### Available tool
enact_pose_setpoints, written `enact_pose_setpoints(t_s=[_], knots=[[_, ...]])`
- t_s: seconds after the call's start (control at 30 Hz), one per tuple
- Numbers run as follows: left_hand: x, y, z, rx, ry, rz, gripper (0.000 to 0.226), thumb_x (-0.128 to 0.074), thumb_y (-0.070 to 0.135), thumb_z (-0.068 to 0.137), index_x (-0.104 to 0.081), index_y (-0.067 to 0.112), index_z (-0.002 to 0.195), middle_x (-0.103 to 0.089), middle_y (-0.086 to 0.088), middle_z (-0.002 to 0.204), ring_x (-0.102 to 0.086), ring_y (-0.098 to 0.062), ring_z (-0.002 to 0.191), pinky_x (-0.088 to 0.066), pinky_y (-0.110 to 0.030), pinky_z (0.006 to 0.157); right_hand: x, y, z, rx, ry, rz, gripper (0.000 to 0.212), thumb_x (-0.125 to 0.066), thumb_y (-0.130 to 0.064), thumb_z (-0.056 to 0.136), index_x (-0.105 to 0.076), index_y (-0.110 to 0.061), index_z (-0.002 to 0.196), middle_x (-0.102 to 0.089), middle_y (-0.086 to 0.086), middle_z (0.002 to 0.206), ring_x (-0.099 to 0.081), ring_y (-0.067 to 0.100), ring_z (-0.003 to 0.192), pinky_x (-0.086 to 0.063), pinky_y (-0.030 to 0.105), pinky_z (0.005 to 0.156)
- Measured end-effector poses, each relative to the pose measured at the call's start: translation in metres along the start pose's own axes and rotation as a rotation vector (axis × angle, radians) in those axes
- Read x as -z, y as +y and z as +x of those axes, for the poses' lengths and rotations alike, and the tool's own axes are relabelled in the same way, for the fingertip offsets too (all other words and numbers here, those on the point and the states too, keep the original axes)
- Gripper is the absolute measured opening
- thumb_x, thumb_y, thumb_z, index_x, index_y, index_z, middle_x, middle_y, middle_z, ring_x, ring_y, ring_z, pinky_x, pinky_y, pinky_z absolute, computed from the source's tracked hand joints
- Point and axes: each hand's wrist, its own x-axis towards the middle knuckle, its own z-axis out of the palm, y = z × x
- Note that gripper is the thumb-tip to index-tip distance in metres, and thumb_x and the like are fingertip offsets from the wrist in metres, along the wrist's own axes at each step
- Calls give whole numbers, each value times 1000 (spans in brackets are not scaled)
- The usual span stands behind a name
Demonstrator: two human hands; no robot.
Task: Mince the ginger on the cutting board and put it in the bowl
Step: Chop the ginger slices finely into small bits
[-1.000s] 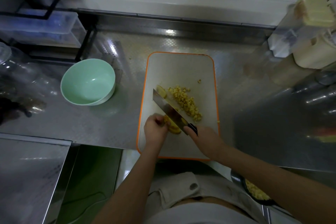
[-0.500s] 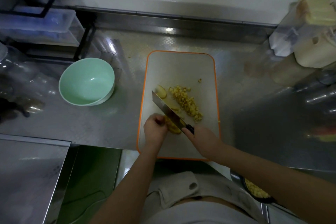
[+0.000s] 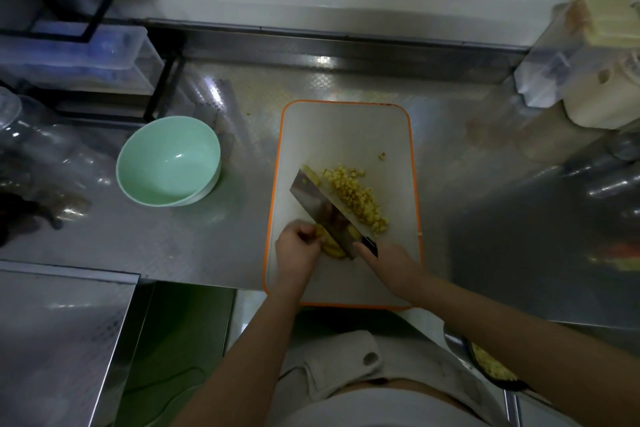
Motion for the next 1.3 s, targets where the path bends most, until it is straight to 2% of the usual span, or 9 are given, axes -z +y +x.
enact_pose_setpoints(t_s=[0.17, 0.27, 0.43, 0.6, 0.73, 0.87, 1.07, 1.2, 1.3], knots=[[0, 0, 0, 26, -6, -6, 9, -68, 6, 76, -62, 12, 78, -58, 3, 77, -53, -13, 77, -32, -11, 58, 4, 1, 8, 87, -17, -67, 31, -41, -37, 98, -47, -16, 76, -44, -2, 62, -43, 10, 54, -31, 20, 49], [1, -1, -1, 22, -14, -18, 9, -68, 7, 77, -60, 12, 80, -60, 1, 82, -52, -13, 79, -30, -12, 61, 4, 1, 8, 119, 58, -45, 35, -42, -37, 98, -49, -16, 71, -45, -5, 59, -43, 6, 52, -33, 17, 47], [2, -11, -3, -26, -18, -97, 15, -72, 10, 75, -58, 10, 72, -61, -3, 76, -57, -16, 74, -42, -20, 67, 2, 0, -2, 95, 99, 34, 44, -43, -40, 97, -62, -2, 89, -45, -5, 57, -43, 6, 50, -36, 17, 47], [0, -13, -4, -33, -13, -110, 13, -71, 9, 76, -60, 4, 75, -62, -7, 76, -57, -16, 74, -40, -11, 62, 2, -2, -10, 51, 64, 23, 42, -42, -42, 96, -55, -6, 80, -41, -4, 57, -40, 6, 49, -32, 17, 43], [0, -12, -2, -29, -5, -89, 16, -72, 9, 75, -56, 10, 71, -59, -2, 74, -56, -15, 73, -37, -7, 58, 4, -6, -13, 39, 35, 16, 40, -43, -42, 96, -44, -16, 66, -41, -2, 57, -40, 7, 49, -27, 18, 43], [-1, -11, -2, -33, 0, -81, 24, -74, 8, 73, -52, 14, 67, -58, -3, 73, -54, -14, 70, -36, -8, 57, 5, -9, -15, 44, 8, 10, 37, -41, -41, 97, -46, -16, 70, -42, -3, 58, -41, 7, 50, -27, 17, 44], [-2, -15, 1, -17, -16, -81, 17, -73, 8, 73, -57, 3, 72, -60, -6, 72, -55, -16, 70, -40, -19, 61, 4, -12, -13, 20, -5, -14, 39, -40, -42, 97, -50, -11, 76, -43, -2, 58, -42, 9, 51, -29, 20, 45], [-1, -12, 1, -19, -15, -70, 13, -71, 8, 75, -59, 7, 71, -57, 0, 70, -51, -10, 68, -37, -6, 57, 9, -19, -13, 25, -60, -93, 37, -37, -38, 99, -35, -27, 64, -45, 1, 63, -50, 20, 58, -34, 25, 50], [-1, -14, 2, -20, -14, -74, 9, -69, 7, 76, -60, 5, 72, -61, -5, 73, -53, -12, 70, -37, -4, 56, 11, -22, -14, -17, -96, -61, 40, -32, -46, 98, -35, -26, 64, -46, -1, 66, -48, 16, 62, -37, 24, 57]])
